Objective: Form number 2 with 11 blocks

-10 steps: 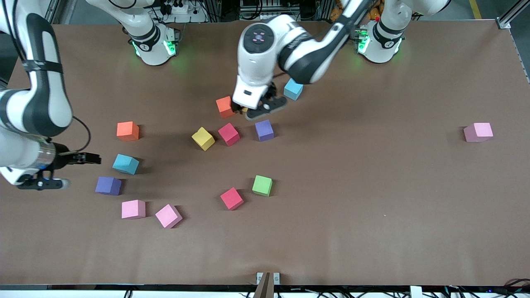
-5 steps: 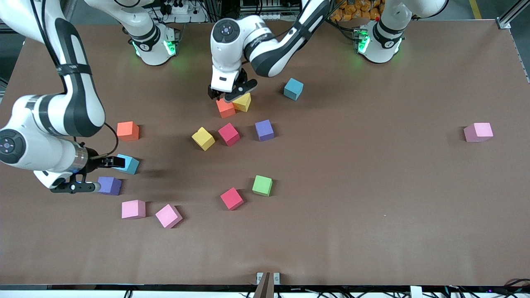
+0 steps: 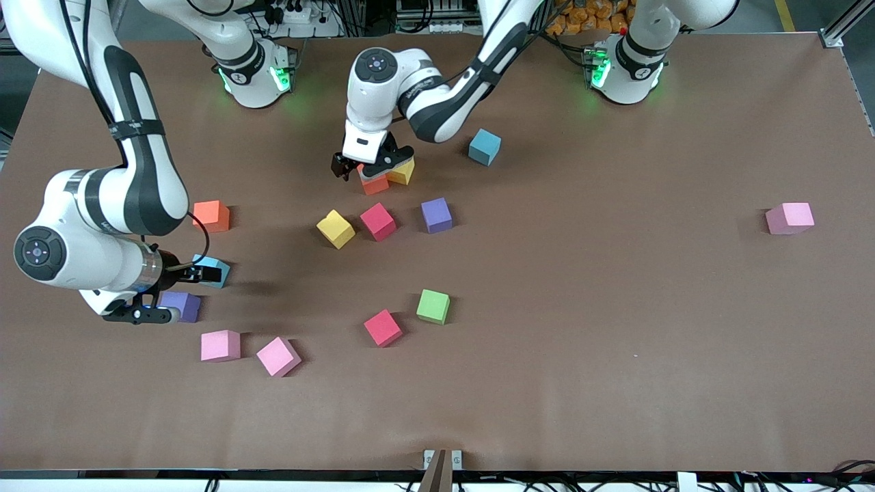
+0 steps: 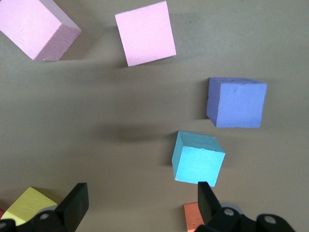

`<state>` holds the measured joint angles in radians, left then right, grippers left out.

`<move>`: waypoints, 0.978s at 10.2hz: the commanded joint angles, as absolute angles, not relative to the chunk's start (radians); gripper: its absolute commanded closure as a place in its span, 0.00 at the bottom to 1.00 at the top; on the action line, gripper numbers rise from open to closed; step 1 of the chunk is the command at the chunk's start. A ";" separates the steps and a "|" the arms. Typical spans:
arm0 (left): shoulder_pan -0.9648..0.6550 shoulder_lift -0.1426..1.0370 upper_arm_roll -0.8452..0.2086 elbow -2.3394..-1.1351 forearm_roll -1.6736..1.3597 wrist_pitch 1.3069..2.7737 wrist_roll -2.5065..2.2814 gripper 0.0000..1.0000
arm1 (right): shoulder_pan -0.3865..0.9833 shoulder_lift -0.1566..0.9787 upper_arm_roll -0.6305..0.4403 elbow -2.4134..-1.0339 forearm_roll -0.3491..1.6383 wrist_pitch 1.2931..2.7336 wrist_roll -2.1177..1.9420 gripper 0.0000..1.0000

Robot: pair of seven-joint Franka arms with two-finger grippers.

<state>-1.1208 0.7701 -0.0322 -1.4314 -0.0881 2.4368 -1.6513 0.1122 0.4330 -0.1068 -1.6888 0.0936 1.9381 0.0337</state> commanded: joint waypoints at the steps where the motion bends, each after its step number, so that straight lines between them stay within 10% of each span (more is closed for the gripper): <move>1: -1.143 0.790 -0.017 -1.405 -0.029 2.444 -1.672 0.00 | 0.103 0.429 -0.107 -1.709 0.112 1.954 0.049 0.00; 10: -1.150 0.790 -0.037 -1.436 -0.060 2.421 -1.738 0.00 | 0.103 0.442 -0.107 -1.721 0.112 1.979 0.051 0.00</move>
<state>-1.1466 0.7914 -0.0360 -1.4294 -0.0536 2.4309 -1.7198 0.1043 0.4383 -0.1102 -1.7195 0.0995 1.9696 0.0353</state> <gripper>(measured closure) 0.000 0.000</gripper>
